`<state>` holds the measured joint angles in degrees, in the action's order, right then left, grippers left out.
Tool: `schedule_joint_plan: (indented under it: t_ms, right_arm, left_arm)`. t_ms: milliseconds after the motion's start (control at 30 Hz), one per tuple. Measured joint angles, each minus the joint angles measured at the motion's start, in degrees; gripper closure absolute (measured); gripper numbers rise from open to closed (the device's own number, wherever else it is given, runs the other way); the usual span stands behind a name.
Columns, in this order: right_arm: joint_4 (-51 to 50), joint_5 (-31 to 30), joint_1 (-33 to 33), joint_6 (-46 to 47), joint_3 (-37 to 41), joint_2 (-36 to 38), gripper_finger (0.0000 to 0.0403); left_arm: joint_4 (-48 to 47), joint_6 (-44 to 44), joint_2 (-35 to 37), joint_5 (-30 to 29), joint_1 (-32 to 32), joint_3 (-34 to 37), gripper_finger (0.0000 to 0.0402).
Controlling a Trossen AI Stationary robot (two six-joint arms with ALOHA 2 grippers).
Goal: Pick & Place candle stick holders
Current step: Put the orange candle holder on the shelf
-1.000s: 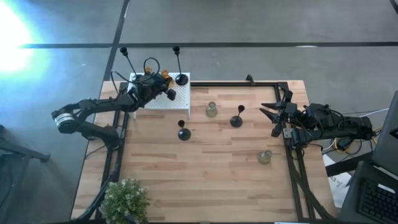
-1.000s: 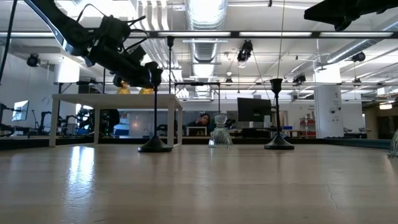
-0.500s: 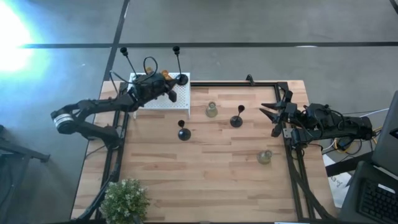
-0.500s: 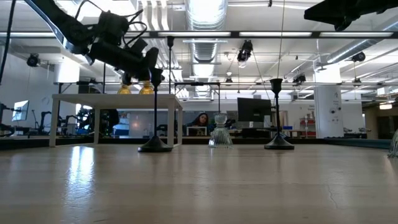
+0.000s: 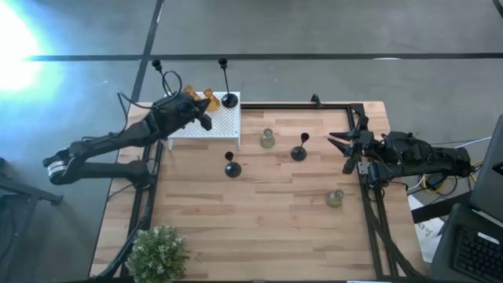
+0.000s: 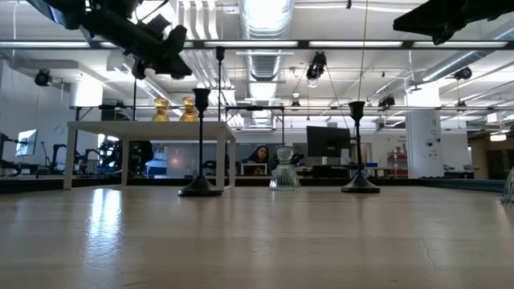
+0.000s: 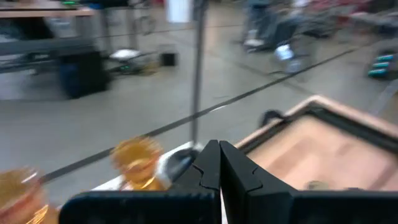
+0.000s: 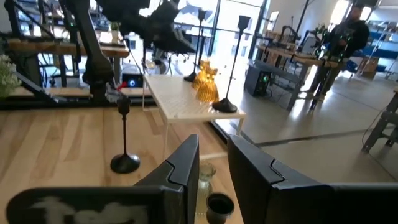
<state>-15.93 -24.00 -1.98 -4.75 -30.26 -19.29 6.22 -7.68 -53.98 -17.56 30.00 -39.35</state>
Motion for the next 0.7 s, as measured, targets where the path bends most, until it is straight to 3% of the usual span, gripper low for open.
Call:
schedule_joint_plan:
  t_ms: [333,700]
  right_arm:
    - [4.1,0.0,0.0,-2.0,0.0,0.0,0.0313]
    - [4.3,0.0,0.0,-2.8,0.0,0.0,0.0329]
  left_arm:
    - [-1.3,-6.0,-5.2,-16.8,-8.2,0.0,0.0401]
    - [-0.7,-7.6,-12.0,-23.6,-8.2,-2.0,0.0401]
